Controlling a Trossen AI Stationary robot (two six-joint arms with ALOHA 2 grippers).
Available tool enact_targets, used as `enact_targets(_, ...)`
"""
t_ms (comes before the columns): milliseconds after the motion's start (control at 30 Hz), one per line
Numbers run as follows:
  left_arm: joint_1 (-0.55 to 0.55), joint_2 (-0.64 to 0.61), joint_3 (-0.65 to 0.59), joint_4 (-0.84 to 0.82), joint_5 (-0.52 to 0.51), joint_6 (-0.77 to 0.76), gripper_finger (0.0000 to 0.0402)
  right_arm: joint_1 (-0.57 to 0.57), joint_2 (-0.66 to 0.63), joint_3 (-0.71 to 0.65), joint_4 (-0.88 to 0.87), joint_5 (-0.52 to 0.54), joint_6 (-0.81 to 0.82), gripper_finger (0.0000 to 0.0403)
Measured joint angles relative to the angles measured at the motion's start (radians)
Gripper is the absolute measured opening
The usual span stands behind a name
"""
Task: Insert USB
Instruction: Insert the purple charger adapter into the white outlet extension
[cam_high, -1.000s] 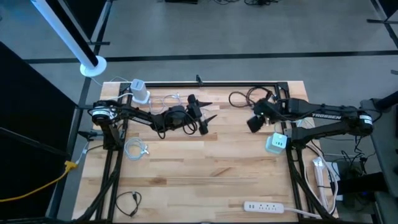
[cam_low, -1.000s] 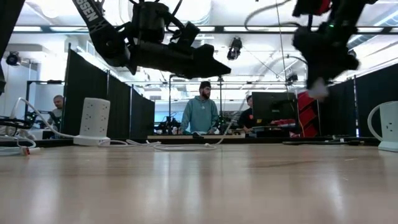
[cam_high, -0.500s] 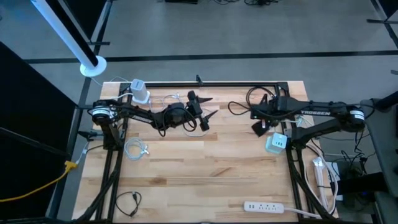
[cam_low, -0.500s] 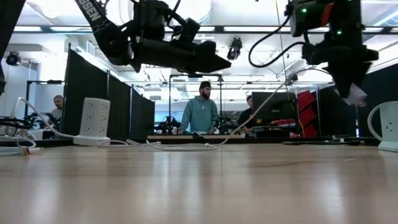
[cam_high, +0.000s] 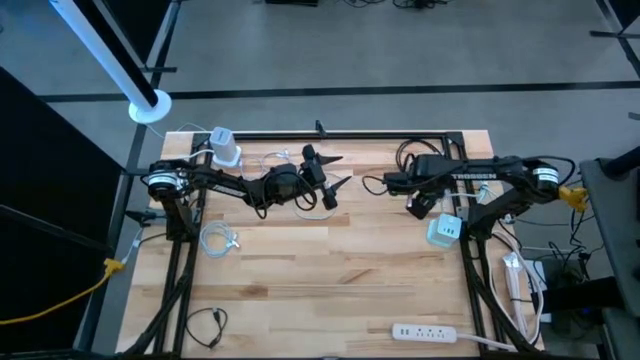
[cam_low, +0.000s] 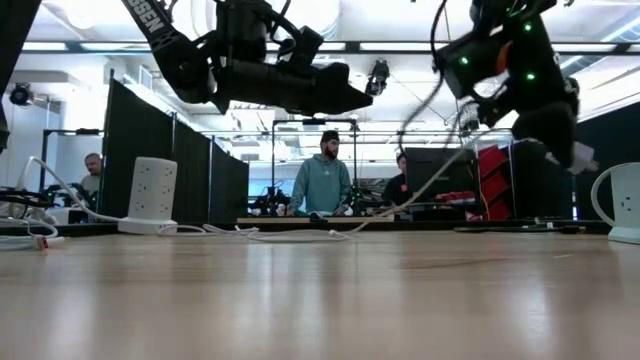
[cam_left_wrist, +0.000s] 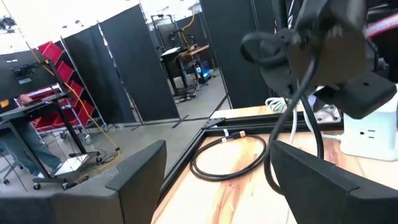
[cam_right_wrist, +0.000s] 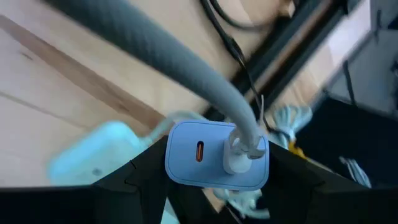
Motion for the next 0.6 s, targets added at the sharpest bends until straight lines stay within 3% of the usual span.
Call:
enact_targets(267, -0.003, 0.000, 0.000, -0.013, 0.000, -0.004, 0.0276, 0.096, -0.050, 0.101, 0.103, -0.019, -0.036, 0.0193)
enact_targets(600, -0.038, -0.015, -0.001, -0.015, 0.007, -0.068, 0.0276, 0.380, -0.067, 0.084, 0.163, -0.054, 0.172, 0.0193)
